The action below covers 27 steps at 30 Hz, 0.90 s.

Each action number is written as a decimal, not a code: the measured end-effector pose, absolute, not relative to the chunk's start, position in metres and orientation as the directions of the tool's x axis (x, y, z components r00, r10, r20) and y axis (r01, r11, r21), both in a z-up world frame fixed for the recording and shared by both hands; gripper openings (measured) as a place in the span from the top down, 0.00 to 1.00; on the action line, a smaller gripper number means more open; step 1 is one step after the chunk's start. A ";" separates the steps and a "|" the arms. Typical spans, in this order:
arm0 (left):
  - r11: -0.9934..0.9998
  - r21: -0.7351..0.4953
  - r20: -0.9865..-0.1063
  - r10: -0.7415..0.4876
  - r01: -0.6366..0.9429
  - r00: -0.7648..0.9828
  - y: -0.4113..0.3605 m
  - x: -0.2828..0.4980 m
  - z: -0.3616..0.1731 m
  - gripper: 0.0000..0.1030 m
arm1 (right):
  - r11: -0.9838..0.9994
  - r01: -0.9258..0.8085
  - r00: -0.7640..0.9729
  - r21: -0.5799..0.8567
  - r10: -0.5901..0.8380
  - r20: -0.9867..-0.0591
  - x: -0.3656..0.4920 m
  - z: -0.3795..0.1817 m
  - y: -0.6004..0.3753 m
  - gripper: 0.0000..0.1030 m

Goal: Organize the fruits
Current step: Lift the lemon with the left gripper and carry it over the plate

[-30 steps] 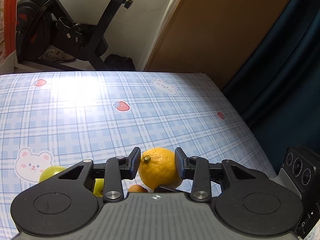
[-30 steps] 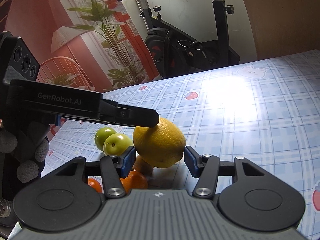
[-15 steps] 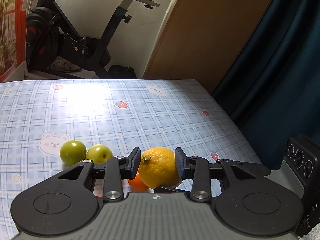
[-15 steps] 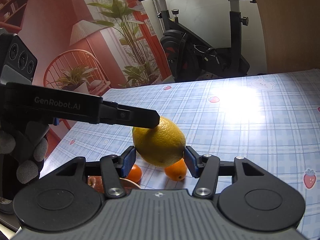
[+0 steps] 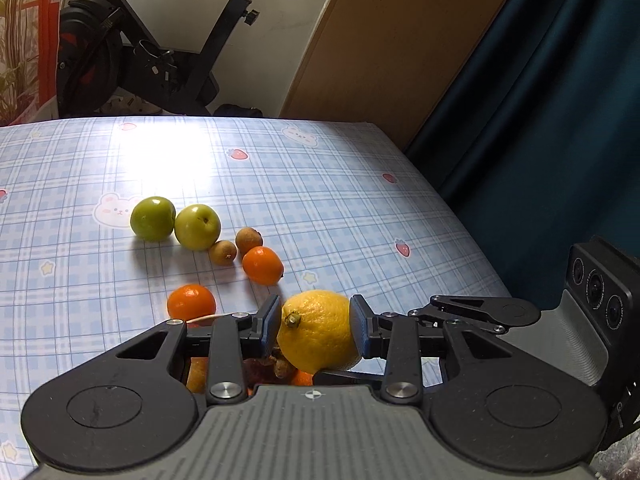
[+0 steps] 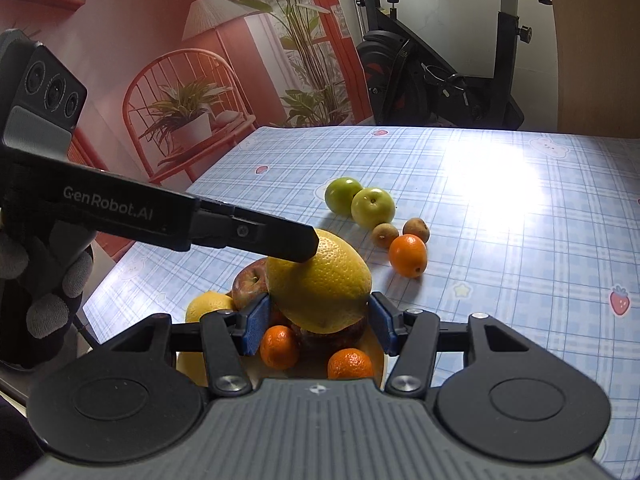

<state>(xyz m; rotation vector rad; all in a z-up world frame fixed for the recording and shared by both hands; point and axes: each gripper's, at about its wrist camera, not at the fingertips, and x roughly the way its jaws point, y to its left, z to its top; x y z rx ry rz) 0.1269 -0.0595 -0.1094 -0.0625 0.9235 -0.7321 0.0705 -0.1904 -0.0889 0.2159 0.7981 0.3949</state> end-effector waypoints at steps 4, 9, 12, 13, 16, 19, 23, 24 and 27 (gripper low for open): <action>0.747 -0.351 -0.724 -0.599 0.564 0.342 -0.063 0.112 -0.122 0.61 | 0.908 -0.243 0.589 0.343 0.419 -0.691 0.056 -0.098 -0.189 0.46; 0.736 -0.388 -0.733 -0.612 0.555 0.299 -0.059 0.097 -0.140 0.60 | 0.917 -0.246 0.540 0.314 0.398 -0.741 0.040 -0.110 -0.182 0.46; 0.739 -0.383 -0.731 -0.609 0.554 0.307 -0.058 0.095 -0.141 0.60 | 0.918 -0.239 0.537 0.316 0.396 -0.745 0.038 -0.110 -0.179 0.46; 0.739 -0.387 -0.730 -0.611 0.551 0.306 -0.057 0.095 -0.141 0.60 | 0.920 -0.239 0.538 0.311 0.392 -0.746 0.038 -0.109 -0.177 0.46; 0.737 -0.404 -0.720 -0.622 0.542 0.308 -0.051 0.094 -0.137 0.60 | 0.920 -0.241 0.545 0.309 0.392 -0.741 0.036 -0.106 -0.174 0.46; 0.738 -0.413 -0.717 -0.625 0.533 0.308 -0.047 0.092 -0.134 0.61 | 0.917 -0.247 0.542 0.313 0.399 -0.740 0.034 -0.103 -0.172 0.46; 0.744 -0.419 -0.731 -0.616 0.520 0.293 -0.042 0.090 -0.140 0.61 | 0.909 -0.265 0.511 0.321 0.415 -0.753 0.032 -0.108 -0.163 0.46; 0.746 -0.421 -0.735 -0.614 0.515 0.288 -0.040 0.090 -0.142 0.61 | 0.907 -0.269 0.503 0.323 0.418 -0.757 0.032 -0.111 -0.160 0.46; 0.753 -0.430 -0.747 -0.606 0.497 0.272 -0.037 0.092 -0.154 0.61 | 0.906 -0.273 0.480 0.323 0.419 -0.771 0.036 -0.121 -0.155 0.46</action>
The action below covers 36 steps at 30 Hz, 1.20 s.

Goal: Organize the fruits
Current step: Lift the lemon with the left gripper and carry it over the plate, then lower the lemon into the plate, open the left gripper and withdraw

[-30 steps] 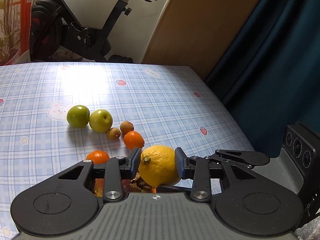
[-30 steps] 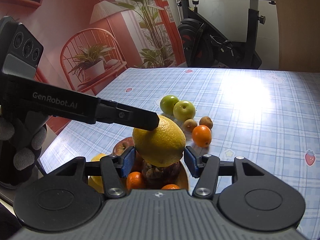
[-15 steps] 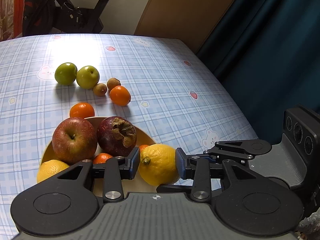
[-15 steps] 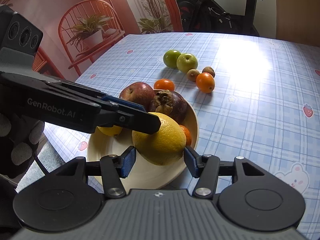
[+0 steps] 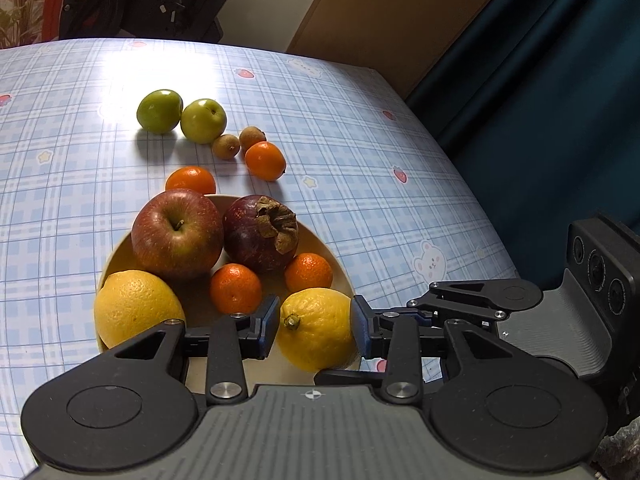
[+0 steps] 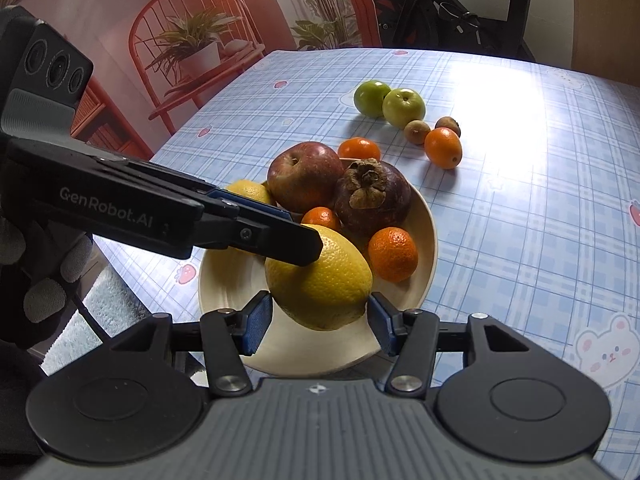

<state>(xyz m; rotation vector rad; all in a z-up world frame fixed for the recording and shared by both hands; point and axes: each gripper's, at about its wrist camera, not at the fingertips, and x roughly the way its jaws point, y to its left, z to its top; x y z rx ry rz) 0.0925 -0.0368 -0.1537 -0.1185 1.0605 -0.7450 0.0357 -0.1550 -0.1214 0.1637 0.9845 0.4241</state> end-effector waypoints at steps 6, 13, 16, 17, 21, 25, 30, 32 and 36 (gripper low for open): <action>0.761 -0.437 -0.750 -0.603 0.480 0.272 -0.038 0.103 -0.164 0.61 | 0.911 -0.259 0.474 0.321 0.409 -0.779 0.045 -0.131 -0.157 0.46; 0.760 -0.444 -0.748 -0.606 0.475 0.270 -0.043 0.116 -0.169 0.60 | 0.913 -0.248 0.486 0.325 0.407 -0.774 0.053 -0.135 -0.165 0.46; 0.761 -0.447 -0.744 -0.608 0.470 0.277 -0.043 0.119 -0.169 0.60 | 0.915 -0.253 0.496 0.314 0.401 -0.770 0.056 -0.136 -0.165 0.46; 0.762 -0.448 -0.744 -0.608 0.468 0.277 -0.044 0.120 -0.169 0.60 | 0.915 -0.252 0.497 0.315 0.401 -0.769 0.058 -0.136 -0.166 0.46; 0.765 -0.445 -0.745 -0.605 0.466 0.282 -0.049 0.126 -0.169 0.60 | 0.918 -0.255 0.501 0.305 0.395 -0.770 0.064 -0.135 -0.170 0.46; 0.770 -0.447 -0.742 -0.603 0.455 0.292 -0.051 0.132 -0.170 0.60 | 0.921 -0.249 0.510 0.300 0.388 -0.768 0.069 -0.135 -0.173 0.46; 0.761 -0.452 -0.745 -0.609 0.465 0.273 -0.054 0.131 -0.171 0.60 | 0.922 -0.265 0.493 0.281 0.380 -0.782 0.068 -0.133 -0.173 0.46; 0.758 -0.455 -0.744 -0.612 0.468 0.268 -0.056 0.131 -0.171 0.60 | 0.925 -0.267 0.488 0.272 0.373 -0.789 0.067 -0.133 -0.174 0.46; 0.758 -0.458 -0.744 -0.613 0.465 0.267 -0.057 0.133 -0.173 0.60 | 0.930 -0.271 0.493 0.249 0.357 -0.794 0.065 -0.132 -0.173 0.48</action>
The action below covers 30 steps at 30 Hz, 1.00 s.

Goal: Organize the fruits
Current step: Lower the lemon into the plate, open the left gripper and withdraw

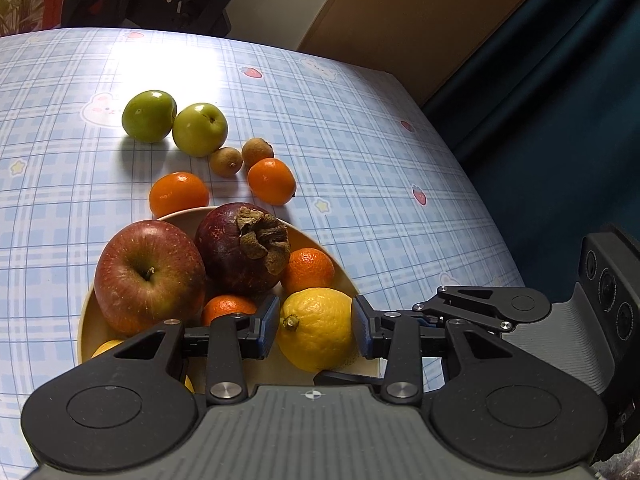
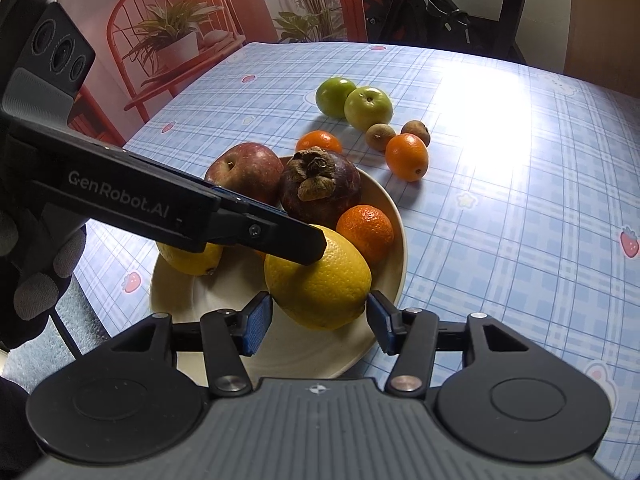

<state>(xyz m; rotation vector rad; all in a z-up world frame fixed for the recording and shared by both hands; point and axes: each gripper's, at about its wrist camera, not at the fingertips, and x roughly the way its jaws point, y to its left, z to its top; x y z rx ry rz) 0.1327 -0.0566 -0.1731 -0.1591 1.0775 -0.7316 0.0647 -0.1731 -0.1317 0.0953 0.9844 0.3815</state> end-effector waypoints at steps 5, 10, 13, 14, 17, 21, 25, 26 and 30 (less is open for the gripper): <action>0.759 -0.458 -0.742 -0.613 0.462 0.272 -0.054 0.134 -0.171 0.62 | 0.936 -0.280 0.502 0.215 0.334 -0.798 0.063 -0.130 -0.169 0.47; 0.755 -0.450 -0.730 -0.618 0.476 0.290 -0.051 0.131 -0.162 0.62 | 0.938 -0.277 0.507 0.207 0.325 -0.798 0.063 -0.130 -0.169 0.48; 0.757 -0.441 -0.721 -0.619 0.482 0.312 -0.045 0.129 -0.155 0.62 | 0.940 -0.275 0.507 0.202 0.321 -0.800 0.062 -0.129 -0.169 0.48; 0.759 -0.437 -0.717 -0.618 0.483 0.322 -0.042 0.128 -0.152 0.62 | 0.940 -0.276 0.508 0.199 0.319 -0.800 0.061 -0.127 -0.168 0.47; 0.766 -0.431 -0.698 -0.618 0.478 0.361 -0.030 0.127 -0.143 0.62 | 0.940 -0.281 0.515 0.194 0.319 -0.796 0.058 -0.120 -0.169 0.47; 0.783 -0.429 -0.675 -0.609 0.450 0.416 -0.013 0.129 -0.131 0.62 | 0.939 -0.272 0.544 0.211 0.331 -0.771 0.057 -0.110 -0.176 0.47; 0.812 -0.393 -0.652 -0.577 0.432 0.492 0.000 0.132 -0.117 0.62 | 0.945 -0.241 0.601 0.219 0.323 -0.731 0.056 -0.103 -0.182 0.48; 0.822 -0.376 -0.646 -0.564 0.428 0.515 0.004 0.134 -0.112 0.62 | 0.945 -0.237 0.612 0.224 0.324 -0.721 0.057 -0.101 -0.184 0.50; 0.851 -0.322 -0.630 -0.519 0.414 0.578 0.011 0.139 -0.098 0.62 | 0.949 -0.227 0.656 0.217 0.314 -0.686 0.067 -0.091 -0.190 0.52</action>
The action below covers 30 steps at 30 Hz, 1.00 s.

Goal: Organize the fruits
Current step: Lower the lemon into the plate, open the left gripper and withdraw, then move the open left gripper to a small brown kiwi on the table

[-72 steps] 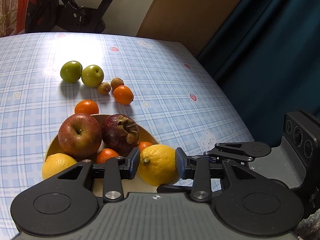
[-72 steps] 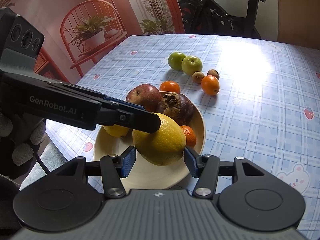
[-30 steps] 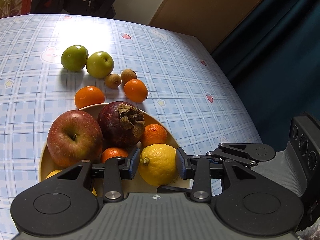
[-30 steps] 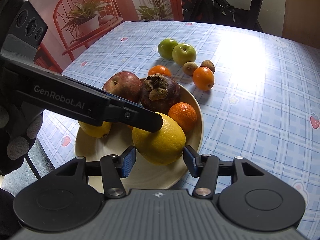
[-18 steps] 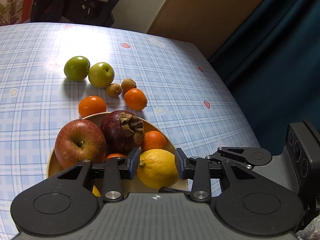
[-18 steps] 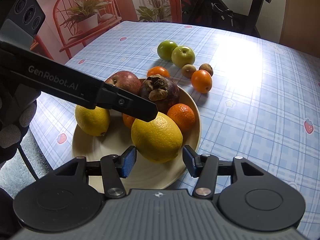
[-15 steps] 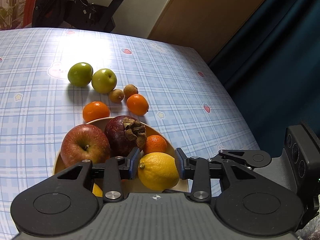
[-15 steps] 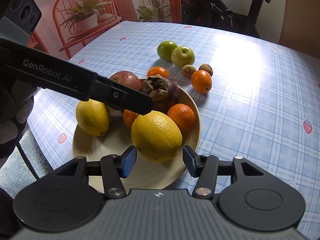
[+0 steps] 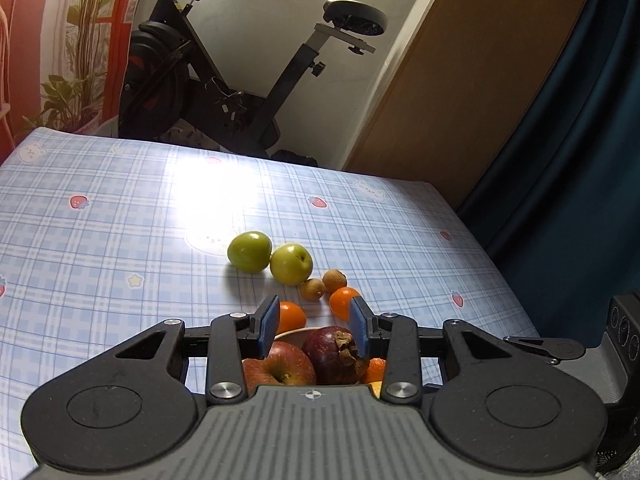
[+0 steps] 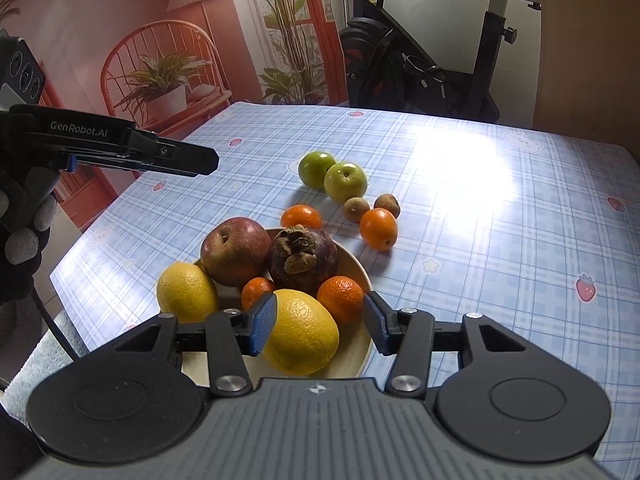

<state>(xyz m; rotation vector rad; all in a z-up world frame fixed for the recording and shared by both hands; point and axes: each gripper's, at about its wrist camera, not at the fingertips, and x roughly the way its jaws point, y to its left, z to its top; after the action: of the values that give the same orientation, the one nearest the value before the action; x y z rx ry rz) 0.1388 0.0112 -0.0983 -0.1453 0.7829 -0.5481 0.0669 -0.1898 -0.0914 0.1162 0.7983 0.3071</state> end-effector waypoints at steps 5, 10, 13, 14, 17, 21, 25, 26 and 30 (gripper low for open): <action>0.883 -0.236 -0.598 -0.461 0.405 0.656 0.013 0.145 -0.087 0.62 | 0.959 -0.210 0.729 0.191 0.283 -0.623 0.082 -0.080 -0.200 0.54; 0.903 -0.171 -0.594 -0.414 0.394 0.690 0.010 0.154 -0.087 0.61 | 0.969 -0.165 0.784 0.184 0.242 -0.572 0.103 -0.079 -0.211 0.54; 0.903 -0.171 -0.604 -0.412 0.394 0.682 0.007 0.162 -0.094 0.61 | 0.970 -0.164 0.785 0.178 0.238 -0.573 0.116 -0.087 -0.215 0.54; 0.906 -0.160 -0.613 -0.402 0.392 0.680 0.005 0.165 -0.096 0.61 | 0.969 -0.163 0.781 0.184 0.241 -0.577 0.121 -0.091 -0.216 0.55; 0.912 -0.140 -0.636 -0.381 0.385 0.671 0.004 0.173 -0.101 0.61 | 0.968 -0.155 0.766 0.199 0.244 -0.594 0.132 -0.100 -0.222 0.59; 0.914 -0.154 -0.662 -0.377 0.375 0.648 0.003 0.183 -0.106 0.61 | 0.968 -0.149 0.741 0.201 0.244 -0.625 0.145 -0.111 -0.227 0.60; 0.910 -0.164 -0.704 -0.379 0.381 0.601 -0.005 0.192 -0.114 0.61 | 0.963 -0.153 0.714 0.221 0.262 -0.649 0.157 -0.120 -0.229 0.60; 0.909 -0.167 -0.709 -0.380 0.382 0.594 -0.007 0.193 -0.115 0.61 | 0.962 -0.155 0.711 0.224 0.266 -0.651 0.160 -0.122 -0.230 0.60; 0.899 -0.183 -0.735 -0.394 0.398 0.552 -0.017 0.203 -0.121 0.61 | 0.957 -0.158 0.691 0.243 0.283 -0.665 0.175 -0.127 -0.232 0.65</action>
<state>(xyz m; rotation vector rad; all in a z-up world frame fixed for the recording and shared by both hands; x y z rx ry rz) 0.2033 -0.0169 -0.1214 0.0052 0.8683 -0.4679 0.1752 -0.2322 -0.1273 0.1719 0.7706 0.2481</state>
